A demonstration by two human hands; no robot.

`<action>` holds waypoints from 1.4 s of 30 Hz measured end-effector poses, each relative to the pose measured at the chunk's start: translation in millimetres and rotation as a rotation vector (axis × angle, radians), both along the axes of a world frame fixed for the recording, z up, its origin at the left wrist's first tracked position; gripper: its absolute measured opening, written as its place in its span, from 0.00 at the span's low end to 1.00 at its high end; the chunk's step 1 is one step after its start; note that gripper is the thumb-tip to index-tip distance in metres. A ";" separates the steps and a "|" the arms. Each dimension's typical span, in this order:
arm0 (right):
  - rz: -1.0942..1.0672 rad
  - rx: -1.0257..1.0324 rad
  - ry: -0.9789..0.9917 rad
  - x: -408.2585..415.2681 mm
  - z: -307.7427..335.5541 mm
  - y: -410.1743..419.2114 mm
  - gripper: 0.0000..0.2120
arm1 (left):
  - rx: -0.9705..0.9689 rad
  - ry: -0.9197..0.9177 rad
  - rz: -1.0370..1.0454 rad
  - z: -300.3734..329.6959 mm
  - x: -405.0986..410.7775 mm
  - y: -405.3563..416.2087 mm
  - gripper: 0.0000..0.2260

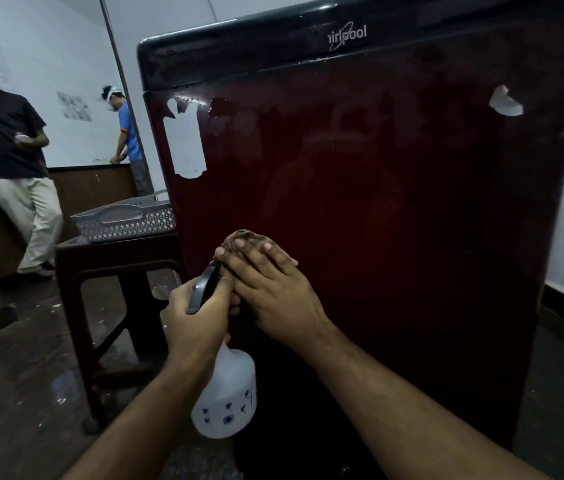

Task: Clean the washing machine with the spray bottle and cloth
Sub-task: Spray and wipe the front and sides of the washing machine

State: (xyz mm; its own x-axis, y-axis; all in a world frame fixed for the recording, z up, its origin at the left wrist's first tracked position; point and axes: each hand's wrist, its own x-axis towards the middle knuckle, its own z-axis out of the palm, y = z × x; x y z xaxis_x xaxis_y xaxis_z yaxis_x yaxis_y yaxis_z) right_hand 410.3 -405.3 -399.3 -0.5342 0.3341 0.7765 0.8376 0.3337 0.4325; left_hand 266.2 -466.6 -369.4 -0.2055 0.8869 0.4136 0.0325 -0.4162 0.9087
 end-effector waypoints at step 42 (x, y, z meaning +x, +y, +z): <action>-0.145 0.278 0.652 168.8 -32.1 -60.0 0.25 | -0.095 0.074 -0.396 -55.0 70.8 -18.4 0.08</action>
